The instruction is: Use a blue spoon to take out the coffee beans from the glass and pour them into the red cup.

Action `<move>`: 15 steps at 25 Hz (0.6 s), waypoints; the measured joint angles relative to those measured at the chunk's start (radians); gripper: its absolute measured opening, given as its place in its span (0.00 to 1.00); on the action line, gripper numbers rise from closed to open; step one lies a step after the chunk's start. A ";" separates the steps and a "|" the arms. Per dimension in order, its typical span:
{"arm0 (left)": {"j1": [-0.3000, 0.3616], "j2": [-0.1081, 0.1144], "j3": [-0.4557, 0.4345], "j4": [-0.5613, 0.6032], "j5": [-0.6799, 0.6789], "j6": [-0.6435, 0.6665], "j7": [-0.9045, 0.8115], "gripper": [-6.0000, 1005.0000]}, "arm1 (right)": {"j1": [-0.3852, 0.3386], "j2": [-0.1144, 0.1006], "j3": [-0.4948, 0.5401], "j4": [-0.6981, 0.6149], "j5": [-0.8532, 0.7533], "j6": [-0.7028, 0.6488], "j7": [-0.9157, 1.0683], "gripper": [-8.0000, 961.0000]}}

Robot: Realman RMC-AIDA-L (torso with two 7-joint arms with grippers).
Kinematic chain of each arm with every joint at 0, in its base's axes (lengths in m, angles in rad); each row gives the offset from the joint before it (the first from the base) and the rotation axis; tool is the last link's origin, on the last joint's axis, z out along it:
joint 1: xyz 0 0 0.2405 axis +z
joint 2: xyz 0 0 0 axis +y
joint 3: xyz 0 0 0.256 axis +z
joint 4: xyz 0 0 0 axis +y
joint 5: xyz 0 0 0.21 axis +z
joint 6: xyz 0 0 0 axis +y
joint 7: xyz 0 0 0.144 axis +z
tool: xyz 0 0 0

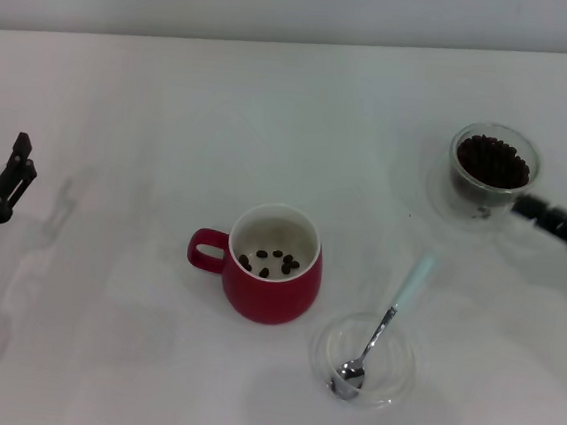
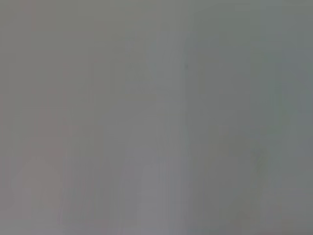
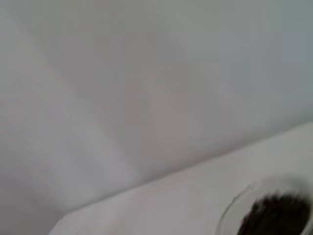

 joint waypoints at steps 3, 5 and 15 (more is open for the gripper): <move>0.002 0.001 0.000 -0.009 0.000 0.006 0.011 0.84 | -0.001 -0.014 0.069 -0.022 0.000 -0.015 -0.021 0.29; 0.002 0.001 -0.002 -0.011 0.000 0.007 0.016 0.84 | -0.001 -0.023 0.125 -0.027 0.000 -0.023 -0.045 0.29; -0.001 0.002 -0.010 -0.028 -0.009 0.030 0.030 0.84 | -0.007 0.010 0.414 -0.053 0.000 -0.049 -0.329 0.29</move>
